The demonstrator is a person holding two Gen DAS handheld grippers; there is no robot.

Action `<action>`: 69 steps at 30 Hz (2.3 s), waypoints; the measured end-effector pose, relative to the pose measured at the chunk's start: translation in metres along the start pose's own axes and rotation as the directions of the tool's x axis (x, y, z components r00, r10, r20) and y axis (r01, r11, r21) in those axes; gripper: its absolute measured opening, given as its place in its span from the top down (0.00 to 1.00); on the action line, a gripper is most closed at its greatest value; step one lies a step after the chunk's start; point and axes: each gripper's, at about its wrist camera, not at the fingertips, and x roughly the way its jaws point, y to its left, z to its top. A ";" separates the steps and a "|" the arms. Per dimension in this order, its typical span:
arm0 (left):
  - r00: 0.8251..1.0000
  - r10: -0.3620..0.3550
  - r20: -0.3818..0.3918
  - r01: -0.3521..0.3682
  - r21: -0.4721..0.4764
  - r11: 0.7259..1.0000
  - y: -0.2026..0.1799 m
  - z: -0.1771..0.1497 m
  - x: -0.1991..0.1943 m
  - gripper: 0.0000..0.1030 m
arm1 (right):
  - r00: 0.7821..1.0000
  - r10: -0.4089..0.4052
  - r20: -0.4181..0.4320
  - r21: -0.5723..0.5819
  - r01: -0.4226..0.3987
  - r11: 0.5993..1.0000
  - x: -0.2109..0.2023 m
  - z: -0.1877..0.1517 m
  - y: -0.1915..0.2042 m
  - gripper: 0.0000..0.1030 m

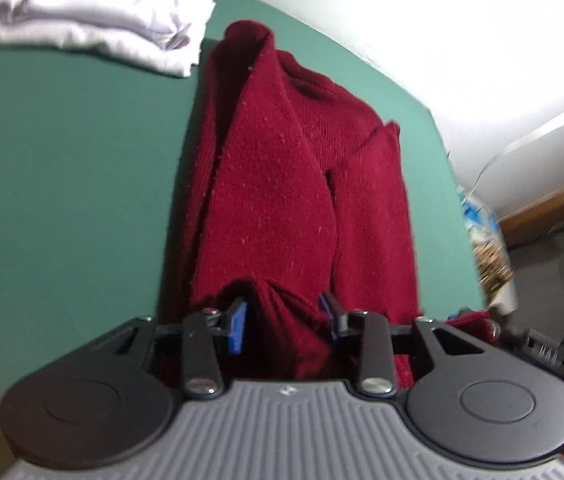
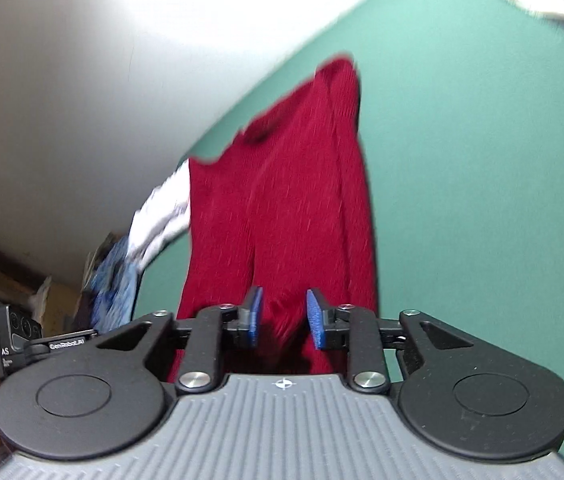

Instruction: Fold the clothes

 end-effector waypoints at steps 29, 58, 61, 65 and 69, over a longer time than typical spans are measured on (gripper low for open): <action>0.973 0.193 0.128 -0.224 0.313 0.923 -0.018 -0.079 -0.020 0.84 | 0.947 -0.218 0.236 -0.490 0.310 0.815 0.027 -0.048 0.052 0.92; 0.934 0.194 0.301 -0.287 0.302 0.909 -0.017 -0.051 -0.012 0.45 | 0.967 -0.223 0.120 -0.580 0.251 0.775 0.033 -0.072 0.054 0.78; 0.939 0.196 0.283 -0.287 0.330 0.899 -0.018 -0.046 0.003 0.45 | 0.965 -0.234 0.120 -0.562 0.260 0.785 0.034 -0.076 0.052 0.77; 0.939 0.234 0.251 -0.315 0.359 0.879 -0.019 -0.040 0.027 0.51 | 0.967 -0.226 0.122 -0.565 0.254 0.785 0.034 -0.075 0.056 0.76; 0.925 0.230 0.303 -0.337 0.371 0.865 -0.027 -0.045 0.024 0.79 | 0.963 -0.226 0.147 -0.560 0.270 0.783 0.027 -0.073 0.058 0.76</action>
